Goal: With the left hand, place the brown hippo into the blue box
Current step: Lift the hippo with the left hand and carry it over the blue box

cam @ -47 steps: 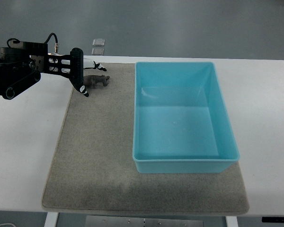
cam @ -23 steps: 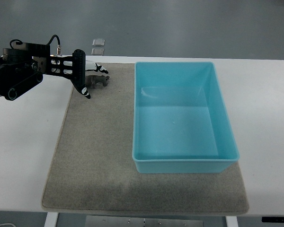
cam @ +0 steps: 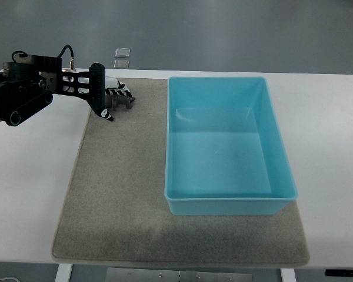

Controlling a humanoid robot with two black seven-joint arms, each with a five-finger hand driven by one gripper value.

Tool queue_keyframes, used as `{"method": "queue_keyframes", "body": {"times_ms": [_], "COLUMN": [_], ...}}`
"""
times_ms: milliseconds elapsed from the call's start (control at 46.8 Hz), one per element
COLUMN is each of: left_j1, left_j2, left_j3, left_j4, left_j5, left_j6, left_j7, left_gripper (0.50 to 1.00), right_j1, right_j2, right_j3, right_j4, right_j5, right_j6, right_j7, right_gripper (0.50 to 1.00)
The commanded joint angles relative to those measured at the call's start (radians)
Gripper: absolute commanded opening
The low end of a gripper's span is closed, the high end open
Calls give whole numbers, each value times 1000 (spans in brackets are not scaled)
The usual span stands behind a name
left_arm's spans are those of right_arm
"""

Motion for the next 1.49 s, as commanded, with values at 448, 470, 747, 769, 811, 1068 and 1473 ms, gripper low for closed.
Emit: {"method": "queue_keyframes", "body": {"times_ms": [448,470,747,769,811,1068,1473], "left_j1": [-12,-12,-13,-13,-15,-53,-108], "left_j2": [0,0,-1,-1,-3,-44,-89], "left_j3": [-1,-1,-3,-4,-4,-24,-122], "left_j4": [-3,-3,-6,-6,-7,-9,-32], "left_j5": [1,1,1,1,-2,-28,-28], "left_j6": [13,13,18,18,19,59,78], "left_j7": [15,15,15,15,15,13,12], "left_gripper": [500,500,500,500,500,500,500], "right_j1": [0,0,0,0,0,0,0], "right_j2": [0,0,0,0,0,0,0], "right_j3": [0,0,0,0,0,0,0], "right_j4": [0,0,0,0,0,1,0], "right_j5": [0,0,0,0,0,0,0], "right_j6": [0,0,0,0,0,0,0], "right_j7": [0,0,0,0,0,0,0], "right_gripper": [936,936,936,936,936,936,936]}}
